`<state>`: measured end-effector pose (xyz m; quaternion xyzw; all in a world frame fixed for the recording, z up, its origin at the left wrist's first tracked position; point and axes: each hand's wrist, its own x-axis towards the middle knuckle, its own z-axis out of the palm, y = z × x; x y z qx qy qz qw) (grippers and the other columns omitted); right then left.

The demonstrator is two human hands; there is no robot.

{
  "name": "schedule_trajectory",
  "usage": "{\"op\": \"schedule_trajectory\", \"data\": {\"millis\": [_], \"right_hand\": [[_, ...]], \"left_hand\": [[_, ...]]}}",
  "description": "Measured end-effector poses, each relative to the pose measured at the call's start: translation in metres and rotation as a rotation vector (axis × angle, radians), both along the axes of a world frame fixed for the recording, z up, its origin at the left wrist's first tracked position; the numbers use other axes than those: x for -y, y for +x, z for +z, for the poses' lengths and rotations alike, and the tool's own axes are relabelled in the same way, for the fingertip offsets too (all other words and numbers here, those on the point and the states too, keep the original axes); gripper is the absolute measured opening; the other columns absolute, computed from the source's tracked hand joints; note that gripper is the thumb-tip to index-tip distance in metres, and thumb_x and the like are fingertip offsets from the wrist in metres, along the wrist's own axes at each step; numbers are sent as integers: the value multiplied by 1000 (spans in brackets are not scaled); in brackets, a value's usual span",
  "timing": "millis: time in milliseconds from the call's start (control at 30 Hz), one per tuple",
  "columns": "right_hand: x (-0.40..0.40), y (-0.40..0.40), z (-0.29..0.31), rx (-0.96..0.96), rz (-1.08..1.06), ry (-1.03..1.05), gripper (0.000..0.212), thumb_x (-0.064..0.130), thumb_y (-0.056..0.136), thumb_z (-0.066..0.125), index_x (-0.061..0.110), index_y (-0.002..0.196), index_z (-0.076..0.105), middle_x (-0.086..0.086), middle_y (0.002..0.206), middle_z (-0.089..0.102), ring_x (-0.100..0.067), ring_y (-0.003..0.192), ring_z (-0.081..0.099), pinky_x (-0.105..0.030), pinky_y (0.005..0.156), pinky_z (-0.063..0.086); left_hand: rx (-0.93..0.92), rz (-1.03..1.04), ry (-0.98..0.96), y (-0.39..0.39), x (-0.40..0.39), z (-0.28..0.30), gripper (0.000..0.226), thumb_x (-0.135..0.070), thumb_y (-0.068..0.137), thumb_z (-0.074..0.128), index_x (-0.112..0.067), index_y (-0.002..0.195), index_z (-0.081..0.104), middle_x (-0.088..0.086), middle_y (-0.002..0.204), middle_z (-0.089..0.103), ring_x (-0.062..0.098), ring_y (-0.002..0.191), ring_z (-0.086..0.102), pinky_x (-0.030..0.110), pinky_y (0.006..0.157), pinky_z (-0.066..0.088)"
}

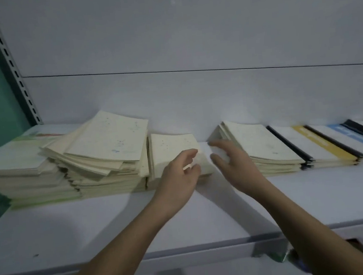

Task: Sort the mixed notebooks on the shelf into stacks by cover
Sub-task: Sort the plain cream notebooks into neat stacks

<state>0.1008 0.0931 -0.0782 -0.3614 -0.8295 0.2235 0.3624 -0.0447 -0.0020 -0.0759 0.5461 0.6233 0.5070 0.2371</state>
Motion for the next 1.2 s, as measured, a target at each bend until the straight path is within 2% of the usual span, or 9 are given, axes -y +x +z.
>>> {"op": "schedule_trajectory", "data": {"millis": [133, 300, 400, 500, 600, 767, 1000, 1133, 1200], "right_hand": [[-6, 61, -2, -308, -391, 49, 29, 3, 94, 47, 14, 117, 61, 2, 116, 56, -7, 97, 57, -31, 90, 50], [-9, 106, -7, -384, -398, 107, 29, 3, 93, 48, 24, 108, 63, 11, 111, 60, -8, 96, 56, -28, 74, 47], [-31, 138, -6, -178, -474, 213, 27, 16, 96, 53, 19, 122, 61, 2, 126, 57, -16, 120, 47, -33, 99, 40], [-48, 168, -8, 284, -327, 39, 63, 59, 92, 48, 19, 141, 47, -2, 148, 44, -21, 137, 36, -43, 113, 29], [-54, 182, -12, 537, -188, 64, 54, 37, 91, 60, 19, 141, 45, -3, 141, 49, -26, 131, 42, -41, 105, 38], [-67, 180, 8, 446, -202, 93, 26, 22, 97, 49, 11, 118, 60, -13, 108, 67, -34, 102, 57, -45, 84, 50], [-57, 128, -5, 368, -58, 333, 39, 52, 94, 44, 16, 79, 51, 3, 72, 59, -29, 83, 51, -40, 70, 42], [-58, 122, -1, 129, 255, 12, 35, 54, 94, 45, 24, 99, 62, 10, 98, 64, -15, 99, 54, -32, 85, 43], [-68, 132, 0, -38, 111, 55, 33, 36, 97, 54, 19, 124, 62, 5, 125, 62, -15, 120, 51, -25, 100, 37]], "left_hand": [[103, -131, -120, 45, -16, -16, 52, -23, 100, 48, -27, 149, 32, -8, 155, 33, 10, 140, 34, 22, 102, 30], [134, -135, -110, 96, -46, -25, 64, -29, 98, 54, -29, 152, 19, -19, 142, 31, 8, 137, 31, 24, 103, 30], [121, -71, -78, 111, -63, -24, 73, -37, 88, 67, -32, 149, 25, -15, 149, 36, 7, 134, 39, 32, 111, 35], [106, -61, -68, 116, -85, -44, 87, -54, 75, 72, -35, 146, 26, -8, 148, 42, 9, 130, 49, 43, 106, 45], [23, -43, -117, 118, -92, -47, 88, -63, 78, 61, -43, 150, 16, -11, 155, 33, 10, 137, 40, 43, 112, 37], [-72, -7, -208, 124, -82, -37, 75, -29, 101, 49, -27, 156, -3, -11, 154, 31, 6, 127, 44, 15, 98, 33], [-159, 74, -231, 126, -85, -40, 76, -15, 101, 45, -31, 154, -6, 2, 149, 43, 16, 124, 50, 23, 100, 40], [-129, 66, -199, 128, -83, -37, 85, 3, 95, 48, -38, 148, -5, -7, 130, 51, -7, 96, 54, -2, 74, 39], [-105, 72, -169, 129, -85, -38, 89, -4, 93, 59, -42, 145, -3, -13, 117, 54, -22, 86, 53, -4, 71, 37]]}}
